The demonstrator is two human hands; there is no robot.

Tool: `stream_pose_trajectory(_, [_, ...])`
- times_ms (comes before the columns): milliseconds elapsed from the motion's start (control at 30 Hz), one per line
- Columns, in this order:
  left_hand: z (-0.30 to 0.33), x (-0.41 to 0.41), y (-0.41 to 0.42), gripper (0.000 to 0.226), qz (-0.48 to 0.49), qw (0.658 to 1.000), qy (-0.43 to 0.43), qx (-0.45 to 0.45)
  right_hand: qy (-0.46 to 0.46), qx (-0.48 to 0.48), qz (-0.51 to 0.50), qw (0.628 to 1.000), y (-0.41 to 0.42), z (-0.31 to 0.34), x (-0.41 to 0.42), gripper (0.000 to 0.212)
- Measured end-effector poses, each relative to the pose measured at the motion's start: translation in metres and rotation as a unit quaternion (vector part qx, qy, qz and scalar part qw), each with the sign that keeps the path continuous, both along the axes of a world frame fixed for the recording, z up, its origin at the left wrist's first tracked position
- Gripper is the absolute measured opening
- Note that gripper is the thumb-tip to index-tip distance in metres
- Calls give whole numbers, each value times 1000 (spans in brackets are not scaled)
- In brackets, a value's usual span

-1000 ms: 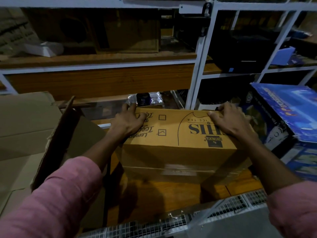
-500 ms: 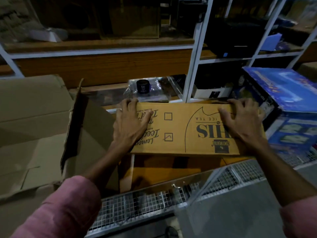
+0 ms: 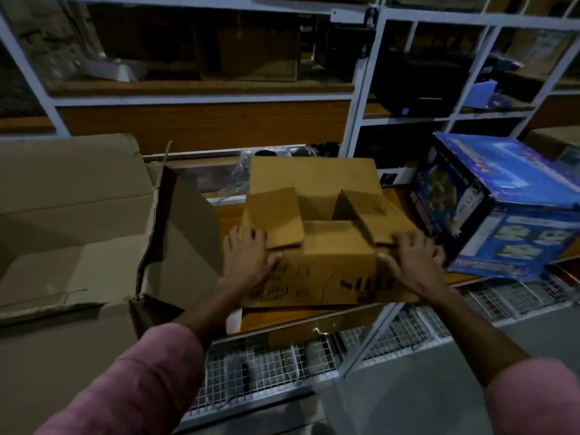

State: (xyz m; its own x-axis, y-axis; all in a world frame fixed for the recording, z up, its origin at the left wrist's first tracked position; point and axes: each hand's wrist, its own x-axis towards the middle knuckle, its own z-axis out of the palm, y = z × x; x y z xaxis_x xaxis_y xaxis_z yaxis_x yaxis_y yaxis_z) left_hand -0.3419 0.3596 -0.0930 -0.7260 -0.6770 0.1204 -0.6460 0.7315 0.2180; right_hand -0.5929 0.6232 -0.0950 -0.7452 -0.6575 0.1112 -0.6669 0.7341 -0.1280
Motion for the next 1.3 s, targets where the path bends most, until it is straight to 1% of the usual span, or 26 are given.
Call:
stream_pose_trajectory(67, [-11,-8,1,63,-18,996,-75,47,-56,70,30,995,-10,-14,4,51])
stream_pose_trajectory(100, [-18,-13,4,65,-31,993,-92,70,-81,85,38,992,-15,-22,7,51])
stream_pose_trajectory(133, [-24,-17,7,66,-43,991,-96,83,-94,85,41,991,-21,-28,10,53])
stream_pose_trajectory(200, [-34,-24,11,68,-54,992,-80,86,-91,79,33,992,-32,-35,12,56])
stream_pose_trajectory(333, [-42,-37,12,68,-38,996,-71,36,-81,86,15,993,-48,-36,7,53])
stream_pose_trajectory(400, [-42,-49,11,70,-18,997,-73,32,-50,62,19,997,-56,-34,11,50])
stream_pose_trajectory(467, [-40,-63,11,71,-18,996,-71,45,-3,-14,63,998,-68,-32,25,46])
stream_pose_trajectory(500, [-41,-73,12,70,-24,996,-69,48,-10,-58,103,993,-76,-33,32,45])
stream_pose_trajectory(567, [-42,-93,14,64,-46,996,-58,41,-89,-105,169,976,-94,-37,44,45])
stream_pose_trajectory(600, [-42,-102,15,60,-58,996,-54,38,-131,-105,185,968,-102,-41,47,46])
stream_pose_trajectory(633, [-44,-111,16,55,-70,996,-51,37,-147,-100,192,965,-109,-47,45,46])
stream_pose_trajectory(733, [-50,-125,13,49,-81,994,-63,44,-123,-71,141,980,-116,-58,25,52])
stream_pose_trajectory(833, [-62,-123,11,48,-67,995,-57,52,-191,-92,88,973,-115,-53,3,60])
stream_pose_trajectory(900, [-68,-118,12,46,-63,996,-49,27,-229,-119,79,963,-111,-51,-17,65])
stream_pose_trajectory(933, [-69,-118,13,46,-64,997,-52,12,-244,-126,56,960,-107,-52,-29,67])
stream_pose_trajectory(967, [-70,-117,14,46,-64,996,-55,-1,-230,-121,22,965,-103,-53,-44,68])
stream_pose_trajectory(1033, [-71,-116,14,47,-61,996,-58,-22,-103,-87,-31,990,-92,-57,-72,71])
stream_pose_trajectory(1067, [-72,-116,14,48,-58,996,-59,-28,-44,-65,-41,996,-86,-60,-86,73])
stream_pose_trajectory(1100, [-73,-115,14,49,-57,996,-57,-33,-13,-50,-50,997,-80,-61,-98,73])
stream_pose_trajectory(1167, [-76,-115,15,49,-58,996,-50,-46,-4,-27,-74,997,-70,-64,-115,71])
stream_pose_trajectory(1233, [-78,-115,15,47,-59,996,-40,-49,-27,-10,-100,995,-65,-68,-125,67])
stream_pose_trajectory(1300, [-79,-115,14,46,-58,996,-33,-50,-56,-15,-115,992,-67,-68,-130,59])
